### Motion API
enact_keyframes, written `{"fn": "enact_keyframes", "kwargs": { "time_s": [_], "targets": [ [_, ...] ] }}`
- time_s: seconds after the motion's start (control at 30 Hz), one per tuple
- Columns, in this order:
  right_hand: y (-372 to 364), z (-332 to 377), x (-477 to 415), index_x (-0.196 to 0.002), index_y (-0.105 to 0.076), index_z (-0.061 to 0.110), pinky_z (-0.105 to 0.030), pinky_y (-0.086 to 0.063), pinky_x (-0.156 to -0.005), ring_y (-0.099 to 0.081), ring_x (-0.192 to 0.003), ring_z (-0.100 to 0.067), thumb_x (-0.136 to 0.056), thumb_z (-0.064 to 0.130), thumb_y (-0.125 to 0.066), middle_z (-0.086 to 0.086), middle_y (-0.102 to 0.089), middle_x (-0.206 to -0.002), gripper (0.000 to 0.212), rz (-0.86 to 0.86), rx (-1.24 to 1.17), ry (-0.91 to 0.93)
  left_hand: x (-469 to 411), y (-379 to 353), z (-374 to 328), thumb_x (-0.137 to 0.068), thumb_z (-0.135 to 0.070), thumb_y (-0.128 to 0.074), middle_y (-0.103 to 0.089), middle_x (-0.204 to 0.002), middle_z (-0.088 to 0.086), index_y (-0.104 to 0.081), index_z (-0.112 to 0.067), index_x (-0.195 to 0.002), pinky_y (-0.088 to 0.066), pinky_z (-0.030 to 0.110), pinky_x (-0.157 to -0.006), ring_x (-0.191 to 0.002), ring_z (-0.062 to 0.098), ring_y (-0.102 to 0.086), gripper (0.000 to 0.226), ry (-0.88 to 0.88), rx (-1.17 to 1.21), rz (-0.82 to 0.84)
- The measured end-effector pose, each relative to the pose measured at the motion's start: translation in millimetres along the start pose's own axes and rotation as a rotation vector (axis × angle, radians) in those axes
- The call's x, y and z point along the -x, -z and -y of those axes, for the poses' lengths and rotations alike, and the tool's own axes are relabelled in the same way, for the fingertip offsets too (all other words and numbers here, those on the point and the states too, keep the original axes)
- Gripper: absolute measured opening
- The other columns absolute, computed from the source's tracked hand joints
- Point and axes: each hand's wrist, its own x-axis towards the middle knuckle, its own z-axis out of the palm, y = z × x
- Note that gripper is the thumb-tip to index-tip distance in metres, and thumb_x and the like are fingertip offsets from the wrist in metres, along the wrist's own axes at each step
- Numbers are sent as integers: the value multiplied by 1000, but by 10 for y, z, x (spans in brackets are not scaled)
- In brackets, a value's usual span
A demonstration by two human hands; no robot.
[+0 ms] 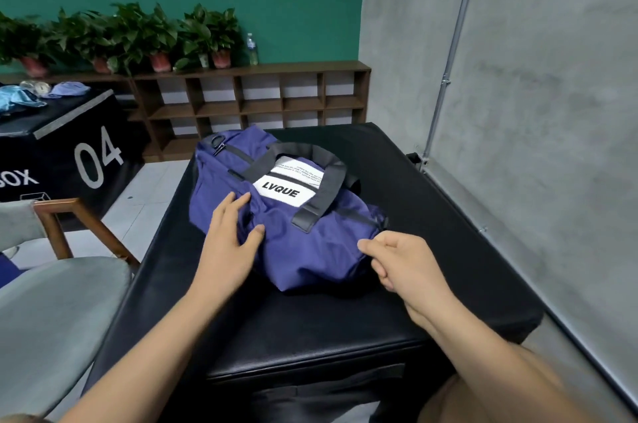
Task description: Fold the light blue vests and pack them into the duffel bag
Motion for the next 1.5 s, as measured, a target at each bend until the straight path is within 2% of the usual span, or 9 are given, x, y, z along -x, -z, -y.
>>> {"fn": "enact_keyframes", "kwargs": {
  "time_s": [0.17, 0.3, 0.47, 0.77, 0.9, 1.0, 1.2, 1.37, 1.5],
  "targets": [
    [-476, -40, 211, -71, -60, -4, -26, -30, -52, -35, -51, -16, -96, 22, -77, -3, -45, -51, 39, 66, -7, 102, 376, 21, -378, -96, -18, -72, -39, -157, -10, -61, -32, -140, -28, 29, -120, -149, 8, -38, 48, -284, -66, -56],
    [-710, 45, 313, -76, -70, 3, -21, -30, -49, -37, -48, -10, -97, 20, -76, 3, -46, -49, 28, 129, -54, 122, 652, 65, -572, -90, -33, -72, -57, -123, -20, -73, -33, -119, -33, 31, -105, -122, 9, -53, 30, -495, -199, 2],
    [-633, 112, 352, -87, -77, 4, -20, -28, -47, -34, -50, -12, -100, 20, -70, -4, -44, -54, 22, 135, -36, 108, 581, 145, -489, -93, -40, -69, -53, -91, -19, -69, -29, -100, -39, 34, -77, -86, 9, -51, 13, -557, -363, 34],
    [-482, -238, 426, -77, -70, 21, -35, -45, -61, -49, -51, -10, -100, 40, -66, -6, -61, -56, 31, 96, 410, 225, 335, 257, -672, -94, -35, -81, -72, -68, -6, -80, -29, -85, -42, 20, -59, -59, 2, -54, 11, -102, 55, 182],
    [-680, -390, 419, -95, -74, 30, -36, -57, -73, -66, -62, -7, -97, 54, -66, 8, -67, -59, 25, 95, 593, 275, 240, 322, -753, -96, -35, -79, -70, -70, -2, -81, -23, -83, -40, 20, -62, -63, 3, -53, 18, -9, 172, 208],
    [-869, -398, 389, -106, -75, 30, -37, -58, -77, -68, -66, -6, -96, 60, -64, 11, -69, -59, 33, 66, 529, 288, 179, 340, -780, -96, -35, -79, -74, -80, 10, -81, -22, -83, -45, 28, -70, -69, 7, -57, 19, 5, 205, 212],
    [-1110, -319, 362, -83, -70, 23, -39, -56, -75, -66, -59, -13, -103, 40, -65, 5, -65, -53, 27, 23, 332, 346, 150, 356, -755, -98, -37, -77, -73, -83, 13, -81, -26, -85, -50, 38, -75, -73, 11, -60, 18, -5, 190, 200],
    [-1049, -441, 337, -81, -63, 26, -45, -52, -62, -56, -53, -21, -104, 47, -58, 3, -57, -53, 32, 11, 412, 430, 246, 367, -745, -95, -37, -79, -68, -71, -4, -76, -25, -82, -42, 17, -64, -64, 0, -55, 19, -98, 109, 140],
    [-940, -532, 378, -80, -56, 25, -47, -46, -55, -37, -53, -15, -103, 48, -50, 9, -34, -50, 33, -46, 601, 542, 461, 326, -571, -88, -35, -87, -61, -71, -6, -70, -27, -80, -41, 19, -61, -63, 6, -51, 20, -170, 15, 122]
  ]
}}
